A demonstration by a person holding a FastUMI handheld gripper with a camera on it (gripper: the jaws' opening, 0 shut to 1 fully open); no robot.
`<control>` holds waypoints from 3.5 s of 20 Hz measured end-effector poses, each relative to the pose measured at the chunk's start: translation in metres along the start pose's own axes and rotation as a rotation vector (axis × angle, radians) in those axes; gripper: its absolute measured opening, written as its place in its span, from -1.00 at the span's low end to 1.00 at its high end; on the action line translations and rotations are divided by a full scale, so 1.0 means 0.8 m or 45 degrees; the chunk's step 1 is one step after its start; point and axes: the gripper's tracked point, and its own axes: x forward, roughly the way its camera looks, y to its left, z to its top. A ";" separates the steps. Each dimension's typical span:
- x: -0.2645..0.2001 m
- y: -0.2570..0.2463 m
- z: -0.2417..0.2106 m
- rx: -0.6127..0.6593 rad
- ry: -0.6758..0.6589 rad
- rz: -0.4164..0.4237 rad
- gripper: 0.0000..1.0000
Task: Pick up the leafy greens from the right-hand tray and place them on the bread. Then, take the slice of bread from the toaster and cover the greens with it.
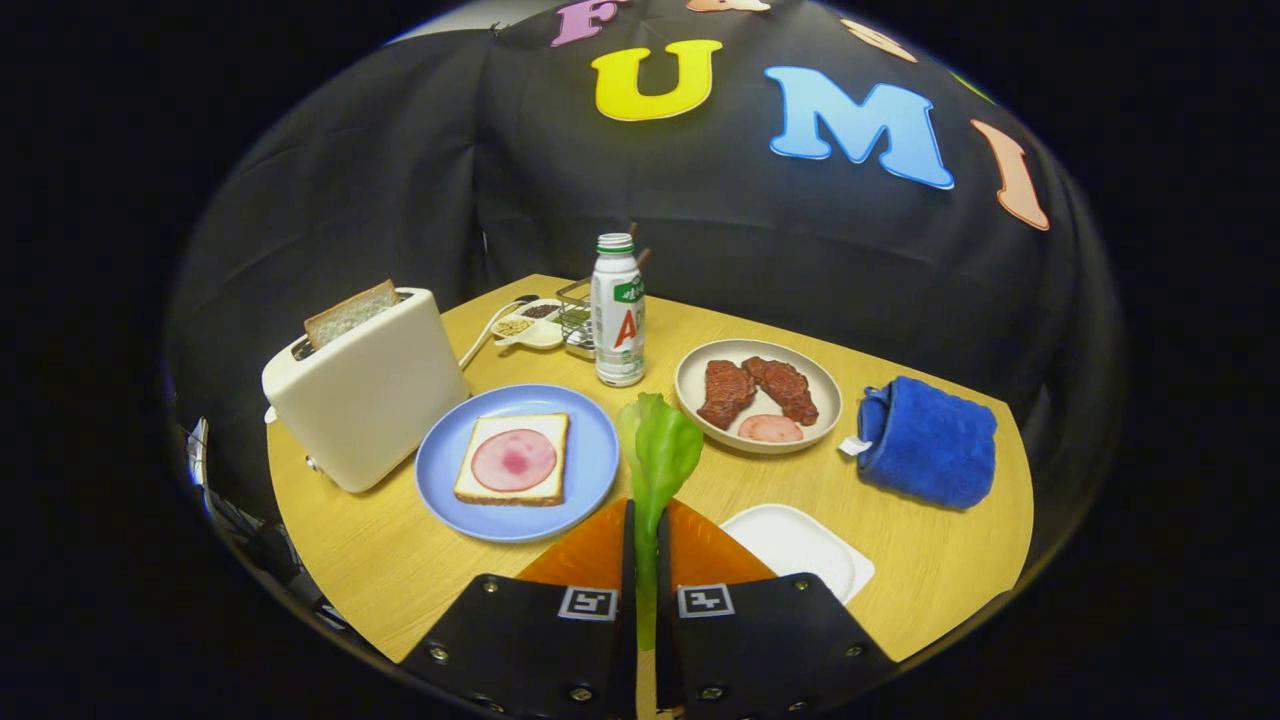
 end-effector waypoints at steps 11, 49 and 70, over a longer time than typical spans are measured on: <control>0.060 0.113 0.025 -0.028 -0.005 0.163 -0.84; 0.053 0.173 0.057 -0.135 -0.376 0.011 -0.05; -0.028 0.342 0.110 -0.081 -0.703 0.035 -0.06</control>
